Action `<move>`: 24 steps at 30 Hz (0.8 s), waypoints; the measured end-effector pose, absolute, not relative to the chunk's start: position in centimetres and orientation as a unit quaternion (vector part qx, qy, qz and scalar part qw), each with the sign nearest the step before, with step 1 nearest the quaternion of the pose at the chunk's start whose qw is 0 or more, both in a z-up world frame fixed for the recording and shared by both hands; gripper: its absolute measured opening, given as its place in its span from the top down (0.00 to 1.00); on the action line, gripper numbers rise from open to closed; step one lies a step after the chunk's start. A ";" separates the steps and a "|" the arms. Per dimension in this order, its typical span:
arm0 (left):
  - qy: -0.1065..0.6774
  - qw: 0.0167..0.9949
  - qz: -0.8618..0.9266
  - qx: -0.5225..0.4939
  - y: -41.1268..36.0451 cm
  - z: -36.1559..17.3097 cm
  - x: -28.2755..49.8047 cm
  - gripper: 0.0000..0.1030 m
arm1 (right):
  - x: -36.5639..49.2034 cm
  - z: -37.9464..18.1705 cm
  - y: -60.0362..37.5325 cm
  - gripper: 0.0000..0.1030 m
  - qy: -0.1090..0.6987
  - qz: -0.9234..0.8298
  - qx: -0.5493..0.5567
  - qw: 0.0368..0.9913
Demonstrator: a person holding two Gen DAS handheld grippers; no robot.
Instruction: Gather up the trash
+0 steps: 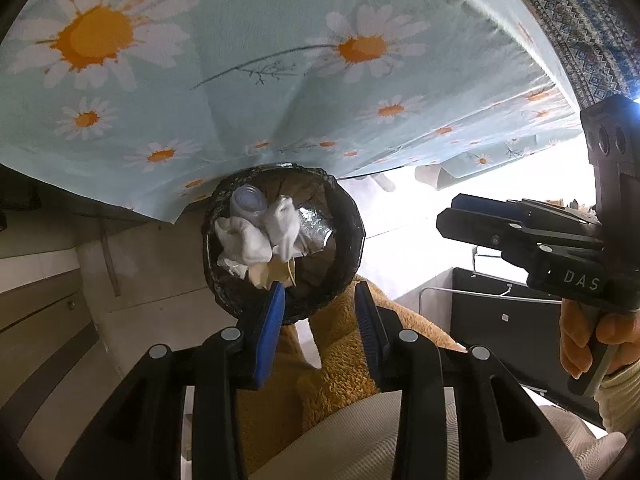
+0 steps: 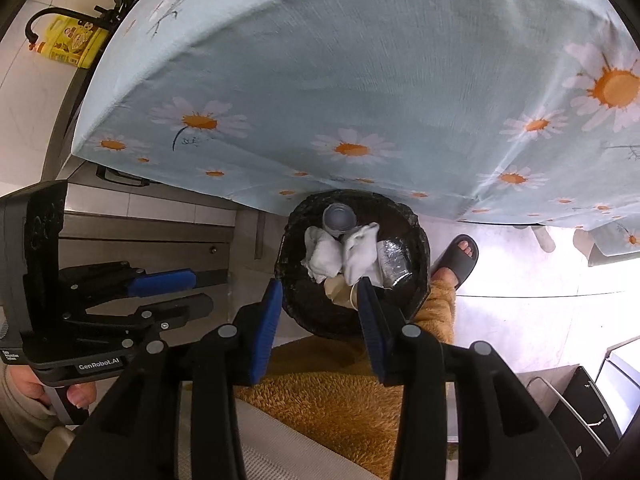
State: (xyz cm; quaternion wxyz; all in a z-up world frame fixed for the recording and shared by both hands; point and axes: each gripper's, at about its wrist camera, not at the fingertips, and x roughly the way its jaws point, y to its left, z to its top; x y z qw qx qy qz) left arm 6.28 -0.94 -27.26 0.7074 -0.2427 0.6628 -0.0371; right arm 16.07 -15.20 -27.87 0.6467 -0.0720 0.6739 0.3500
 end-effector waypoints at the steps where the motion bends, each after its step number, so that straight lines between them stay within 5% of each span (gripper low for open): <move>1: 0.661 0.709 -0.037 -0.244 -0.9 -27.1 6.2 0.66 | 16.0 -27.8 -15.2 0.61 0.673 0.350 -0.072 0.648; 22: 0.598 0.770 -0.032 -0.221 0.4 -18.6 5.4 0.66 | 14.9 -19.3 -16.5 0.55 0.616 0.342 -0.048 0.708; 24: 0.593 0.773 -0.027 -0.224 0.4 -17.7 5.5 0.53 | 15.3 -18.5 -16.9 0.55 0.607 0.343 -0.047 0.715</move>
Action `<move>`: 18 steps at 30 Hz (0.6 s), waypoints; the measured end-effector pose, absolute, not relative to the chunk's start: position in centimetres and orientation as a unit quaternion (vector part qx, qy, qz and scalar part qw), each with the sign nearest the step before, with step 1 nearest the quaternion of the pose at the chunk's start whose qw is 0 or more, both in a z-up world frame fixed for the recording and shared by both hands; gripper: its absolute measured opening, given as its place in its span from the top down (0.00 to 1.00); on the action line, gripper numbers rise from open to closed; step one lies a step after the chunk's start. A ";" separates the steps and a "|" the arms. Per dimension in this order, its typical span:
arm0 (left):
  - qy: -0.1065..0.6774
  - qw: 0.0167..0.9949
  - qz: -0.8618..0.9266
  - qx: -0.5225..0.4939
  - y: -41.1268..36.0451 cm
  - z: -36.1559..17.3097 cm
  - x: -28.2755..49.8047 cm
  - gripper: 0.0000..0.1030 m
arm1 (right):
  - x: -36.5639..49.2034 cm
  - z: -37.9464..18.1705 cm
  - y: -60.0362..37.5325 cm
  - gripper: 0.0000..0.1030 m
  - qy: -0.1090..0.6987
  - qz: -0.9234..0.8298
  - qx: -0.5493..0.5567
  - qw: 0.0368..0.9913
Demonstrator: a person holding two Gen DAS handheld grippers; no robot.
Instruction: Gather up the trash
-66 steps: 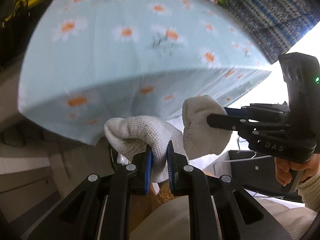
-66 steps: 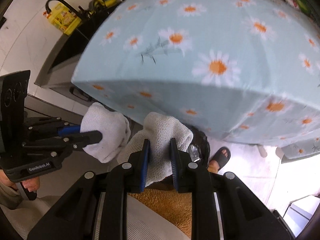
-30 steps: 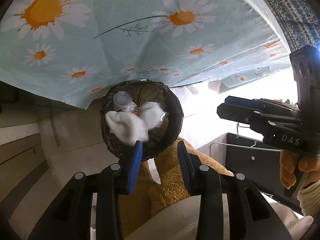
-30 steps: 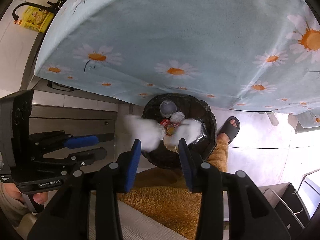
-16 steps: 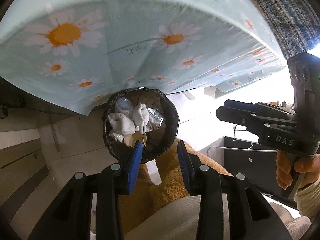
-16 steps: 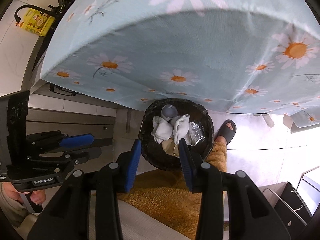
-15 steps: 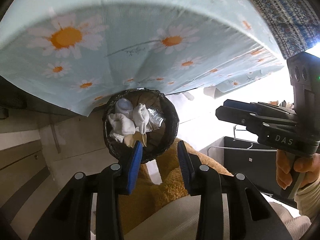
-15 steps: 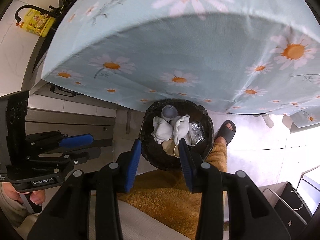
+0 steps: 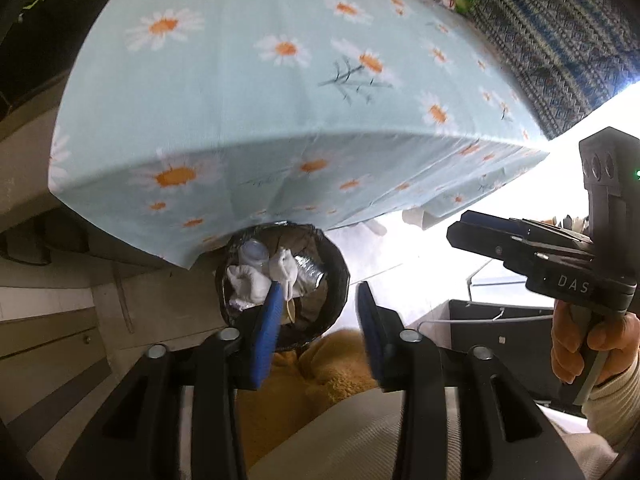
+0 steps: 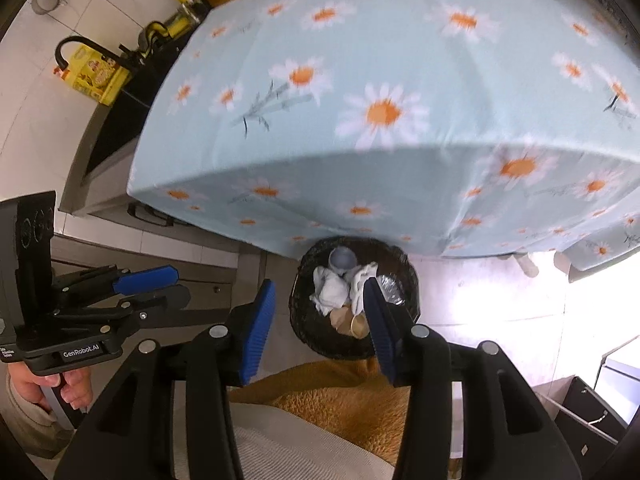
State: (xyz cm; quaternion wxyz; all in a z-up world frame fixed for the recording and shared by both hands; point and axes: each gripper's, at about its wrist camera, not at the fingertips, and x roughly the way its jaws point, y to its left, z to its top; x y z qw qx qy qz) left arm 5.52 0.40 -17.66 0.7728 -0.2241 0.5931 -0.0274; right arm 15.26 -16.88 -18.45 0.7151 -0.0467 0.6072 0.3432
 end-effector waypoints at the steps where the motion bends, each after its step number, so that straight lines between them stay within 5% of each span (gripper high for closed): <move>1: 0.590 0.776 -0.024 -0.223 0.4 -17.3 5.5 0.52 | 15.4 -18.2 -17.0 0.54 0.604 0.344 -0.045 0.718; 11: 0.548 0.812 0.012 -0.201 -0.1 -11.5 5.8 0.51 | 16.7 -11.6 -19.4 0.37 0.546 0.366 -0.033 0.752; 13: 0.535 0.821 0.026 -0.197 -0.3 -10.1 5.7 0.40 | 16.8 -10.0 -20.2 0.33 0.530 0.372 -0.030 0.761; 18: 0.512 0.838 0.042 -0.181 -1.6 -7.0 5.5 0.37 | 16.9 -6.9 -22.0 0.24 0.502 0.384 -0.022 0.775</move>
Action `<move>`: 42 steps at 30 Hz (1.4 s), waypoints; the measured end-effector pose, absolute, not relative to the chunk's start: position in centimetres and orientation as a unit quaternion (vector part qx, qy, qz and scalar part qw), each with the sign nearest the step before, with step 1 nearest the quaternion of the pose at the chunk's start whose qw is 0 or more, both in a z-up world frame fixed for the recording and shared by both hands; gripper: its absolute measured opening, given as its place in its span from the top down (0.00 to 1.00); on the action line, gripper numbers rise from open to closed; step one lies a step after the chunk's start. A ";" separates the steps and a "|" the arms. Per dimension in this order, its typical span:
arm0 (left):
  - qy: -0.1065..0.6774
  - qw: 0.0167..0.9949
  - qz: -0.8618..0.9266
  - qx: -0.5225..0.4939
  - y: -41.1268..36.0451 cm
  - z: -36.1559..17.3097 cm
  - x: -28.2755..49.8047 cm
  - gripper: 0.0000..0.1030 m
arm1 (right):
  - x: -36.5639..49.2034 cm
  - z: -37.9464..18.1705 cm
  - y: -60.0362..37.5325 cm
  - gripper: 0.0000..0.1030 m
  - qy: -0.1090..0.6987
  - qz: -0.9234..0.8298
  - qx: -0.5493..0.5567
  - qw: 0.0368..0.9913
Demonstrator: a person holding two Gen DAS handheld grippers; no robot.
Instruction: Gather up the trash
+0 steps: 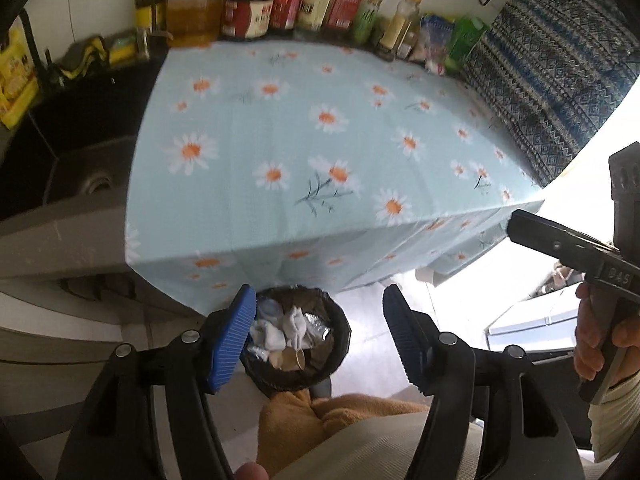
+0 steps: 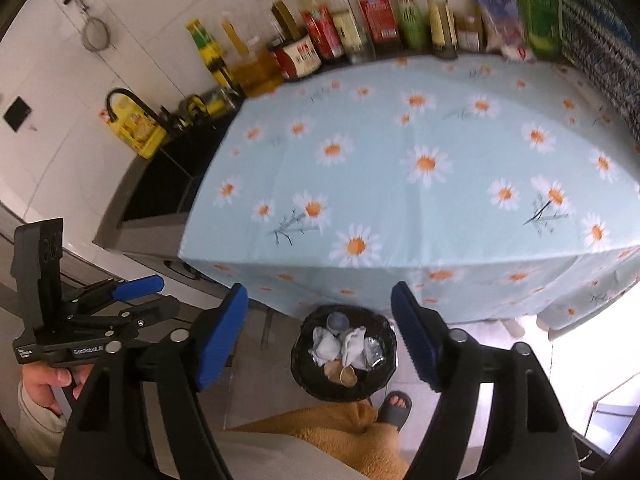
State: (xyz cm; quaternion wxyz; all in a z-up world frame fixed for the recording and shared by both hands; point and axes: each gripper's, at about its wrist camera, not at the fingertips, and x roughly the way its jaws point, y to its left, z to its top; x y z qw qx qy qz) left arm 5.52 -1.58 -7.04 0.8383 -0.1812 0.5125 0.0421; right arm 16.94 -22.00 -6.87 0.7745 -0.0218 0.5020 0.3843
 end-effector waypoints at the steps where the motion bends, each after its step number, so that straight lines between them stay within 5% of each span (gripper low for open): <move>1: 0.507 0.843 0.047 -0.175 -1.8 -6.4 5.5 0.36 | 16.9 -6.4 -22.3 0.19 0.498 0.383 -0.024 0.778; 4: 0.487 0.853 0.074 -0.171 -2.0 -4.5 5.0 0.19 | 16.9 -5.1 -23.5 0.06 0.482 0.385 -0.025 0.787; 9: 0.457 0.866 0.112 -0.168 -2.5 -1.8 4.0 0.07 | 17.4 -3.4 -25.7 0.05 0.467 0.386 -0.016 0.796; 42: 0.430 0.883 0.115 -0.151 -5.6 1.0 1.6 0.06 | 14.0 -0.8 -28.4 0.05 0.426 0.419 -0.020 0.802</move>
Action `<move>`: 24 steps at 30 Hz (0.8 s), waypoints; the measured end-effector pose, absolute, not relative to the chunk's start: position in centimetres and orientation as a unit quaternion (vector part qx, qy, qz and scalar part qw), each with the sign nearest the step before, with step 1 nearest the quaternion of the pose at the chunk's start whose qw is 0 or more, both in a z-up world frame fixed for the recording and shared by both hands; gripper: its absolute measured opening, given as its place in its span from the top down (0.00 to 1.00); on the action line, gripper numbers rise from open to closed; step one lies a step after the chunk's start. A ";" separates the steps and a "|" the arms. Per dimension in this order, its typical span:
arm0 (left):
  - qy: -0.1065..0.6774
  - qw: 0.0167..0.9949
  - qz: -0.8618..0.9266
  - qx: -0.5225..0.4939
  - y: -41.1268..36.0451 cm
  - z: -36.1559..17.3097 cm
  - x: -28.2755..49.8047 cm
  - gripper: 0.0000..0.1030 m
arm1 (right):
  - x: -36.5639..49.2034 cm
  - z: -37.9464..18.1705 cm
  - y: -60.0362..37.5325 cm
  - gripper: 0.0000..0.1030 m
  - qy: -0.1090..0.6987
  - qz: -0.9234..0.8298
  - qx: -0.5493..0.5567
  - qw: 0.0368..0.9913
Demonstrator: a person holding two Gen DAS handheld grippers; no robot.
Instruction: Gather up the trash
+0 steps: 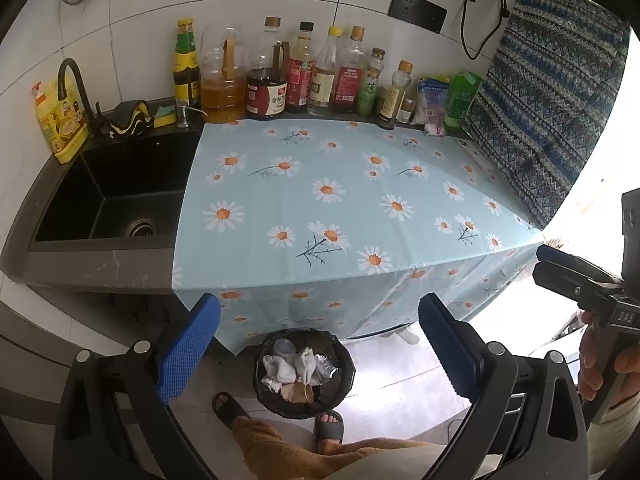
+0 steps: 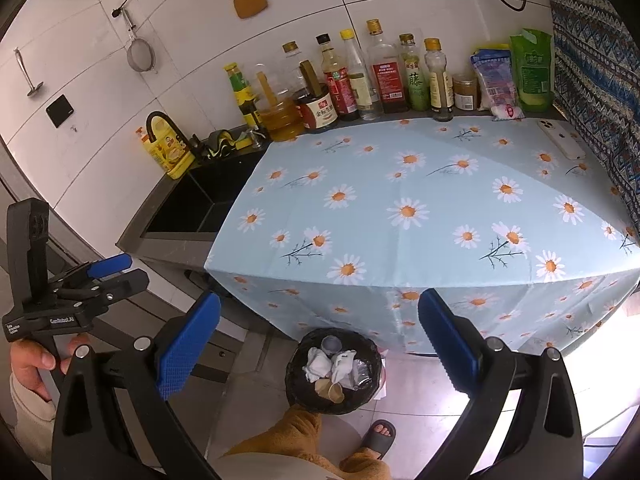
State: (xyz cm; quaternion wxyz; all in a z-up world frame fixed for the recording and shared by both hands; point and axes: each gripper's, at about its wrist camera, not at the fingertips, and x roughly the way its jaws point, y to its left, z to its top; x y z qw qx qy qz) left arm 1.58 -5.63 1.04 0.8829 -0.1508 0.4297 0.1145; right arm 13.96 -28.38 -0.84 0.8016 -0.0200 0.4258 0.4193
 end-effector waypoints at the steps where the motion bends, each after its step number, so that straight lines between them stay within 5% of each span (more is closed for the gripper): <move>1: 0.431 0.882 0.113 -0.152 -5.7 1.0 1.5 0.06 | 13.8 -0.8 -28.4 0.05 0.426 0.419 -0.019 0.802; 24: 0.429 0.884 0.105 -0.155 -6.1 0.9 1.1 0.06 | 13.4 -0.9 -28.1 0.05 0.426 0.421 -0.023 0.801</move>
